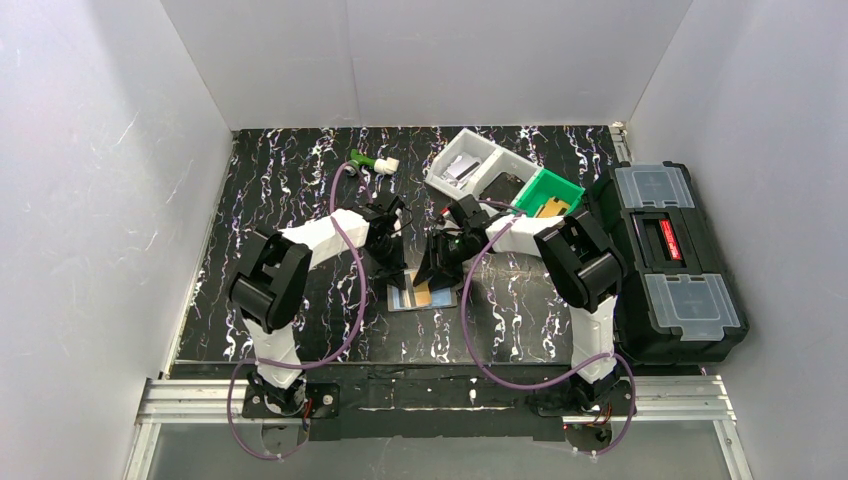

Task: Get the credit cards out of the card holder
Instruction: Remove the credit card from the card holder, then place the credit card in the storage box.

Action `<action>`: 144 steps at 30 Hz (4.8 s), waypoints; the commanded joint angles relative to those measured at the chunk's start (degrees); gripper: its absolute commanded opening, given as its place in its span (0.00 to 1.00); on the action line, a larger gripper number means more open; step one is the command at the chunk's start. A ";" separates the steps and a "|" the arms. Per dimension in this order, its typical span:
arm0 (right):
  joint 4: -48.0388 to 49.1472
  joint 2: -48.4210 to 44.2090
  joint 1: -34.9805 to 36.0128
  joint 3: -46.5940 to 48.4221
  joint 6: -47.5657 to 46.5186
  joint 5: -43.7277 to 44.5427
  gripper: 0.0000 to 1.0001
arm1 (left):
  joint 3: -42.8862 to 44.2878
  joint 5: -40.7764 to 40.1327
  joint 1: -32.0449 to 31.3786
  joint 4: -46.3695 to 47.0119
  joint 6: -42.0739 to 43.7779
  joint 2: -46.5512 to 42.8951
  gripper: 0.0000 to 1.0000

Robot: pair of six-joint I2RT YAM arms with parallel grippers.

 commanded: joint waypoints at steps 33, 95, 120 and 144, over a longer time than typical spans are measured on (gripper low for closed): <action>29.33 -2.48 -6.89 -18.33 10.08 -8.21 0.34 | -3.99 -6.03 -0.20 -2.27 -6.61 7.33 0.00; 25.55 -2.67 -8.61 -19.39 5.19 -4.05 0.07 | -6.88 -8.64 3.34 -2.72 -7.39 7.36 0.00; 5.01 -17.92 -11.78 -16.40 -3.79 4.79 0.01 | -5.80 -7.48 3.59 -2.51 -6.01 5.44 0.00; -11.79 -26.52 -11.77 -3.98 -7.64 9.62 0.01 | 2.98 -2.02 3.51 -6.45 -1.73 -11.70 0.48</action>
